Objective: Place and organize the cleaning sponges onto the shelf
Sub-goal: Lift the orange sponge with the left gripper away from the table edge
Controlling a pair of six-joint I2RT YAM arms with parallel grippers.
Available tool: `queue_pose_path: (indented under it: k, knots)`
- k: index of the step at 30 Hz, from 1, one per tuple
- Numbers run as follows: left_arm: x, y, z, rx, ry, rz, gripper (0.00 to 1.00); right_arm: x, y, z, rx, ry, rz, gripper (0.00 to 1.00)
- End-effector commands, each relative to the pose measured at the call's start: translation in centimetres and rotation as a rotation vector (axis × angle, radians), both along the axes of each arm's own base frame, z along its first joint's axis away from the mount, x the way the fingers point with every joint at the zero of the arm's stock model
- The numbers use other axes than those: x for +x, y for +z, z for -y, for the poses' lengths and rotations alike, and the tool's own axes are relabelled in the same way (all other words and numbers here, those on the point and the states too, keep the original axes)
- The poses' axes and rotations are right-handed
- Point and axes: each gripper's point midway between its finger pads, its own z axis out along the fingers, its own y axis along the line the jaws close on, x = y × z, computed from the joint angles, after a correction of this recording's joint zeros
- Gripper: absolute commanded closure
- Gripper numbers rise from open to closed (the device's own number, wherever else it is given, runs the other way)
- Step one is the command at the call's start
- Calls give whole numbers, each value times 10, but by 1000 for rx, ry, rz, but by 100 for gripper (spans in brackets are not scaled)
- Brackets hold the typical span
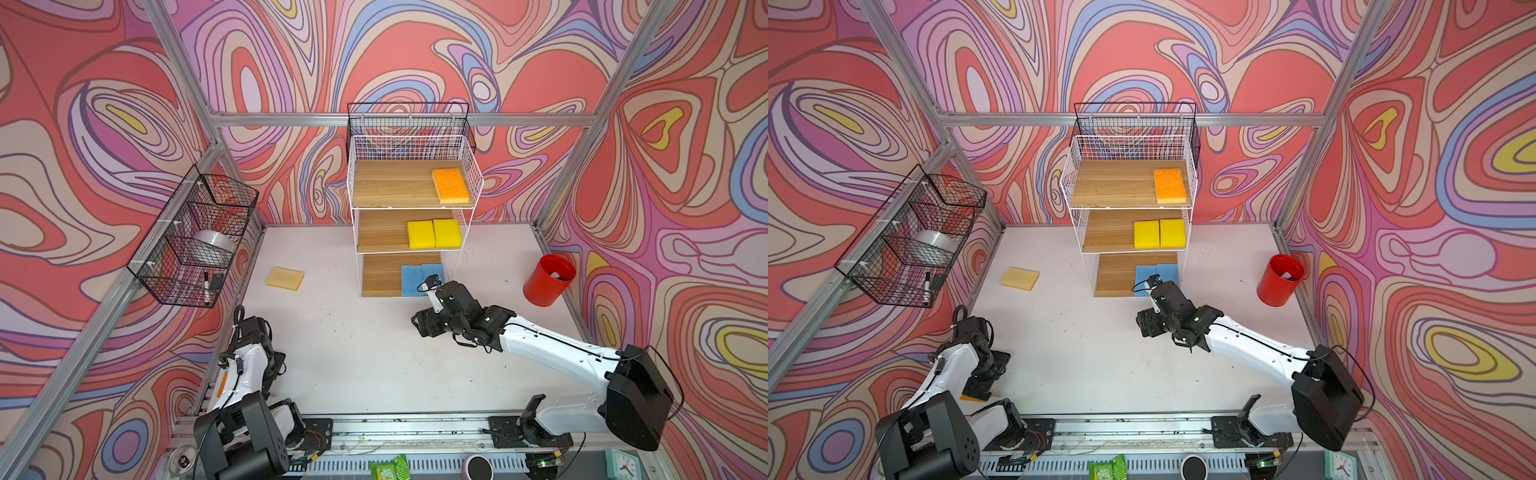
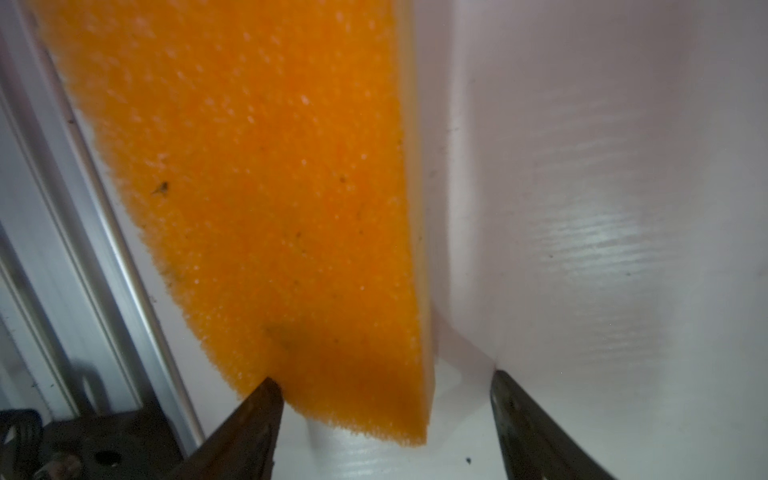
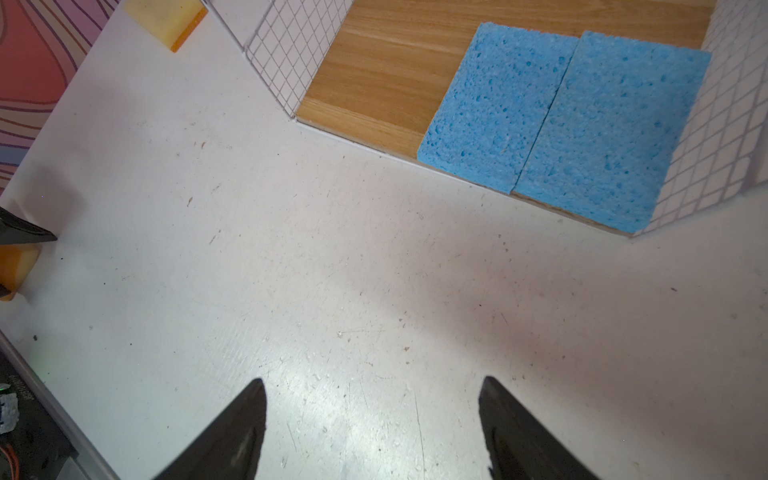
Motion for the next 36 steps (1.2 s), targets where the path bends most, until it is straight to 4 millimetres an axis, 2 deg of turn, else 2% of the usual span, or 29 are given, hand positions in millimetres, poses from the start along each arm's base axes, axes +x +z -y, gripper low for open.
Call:
queue_pose_path:
  k: [1, 4, 8, 14, 20, 27, 33, 34, 36]
  knots:
    - [14, -4, -1, -14, -16, 52, 30, 4, -1, 1, -5, -9, 6, 17]
    - [18, -2, -1, -20, -32, 58, 38, 5, -3, 1, -7, -12, 2, 17]
    - [22, 0, -1, -25, -49, 65, 52, 5, -4, 0, -8, -10, -1, 17]
    - [27, 0, 1, -40, -75, 84, 79, 6, -5, 1, -11, -12, 0, 17]
    - [35, 1, 7, -74, -109, 123, 97, 5, -7, 2, -14, -15, -3, 17]
    - [41, 4, 15, -107, -143, 168, 100, 6, -7, 3, -17, -18, 0, 17]
    - [53, 6, 32, -134, -219, 188, 100, 7, -7, 4, -24, -22, 4, 17]
    - [64, 15, 32, -118, -242, 208, 100, 7, -7, 4, -25, -22, 4, 17]
    - [74, 18, 42, -119, -288, 213, 100, 8, -6, 6, -28, -27, 7, 17]
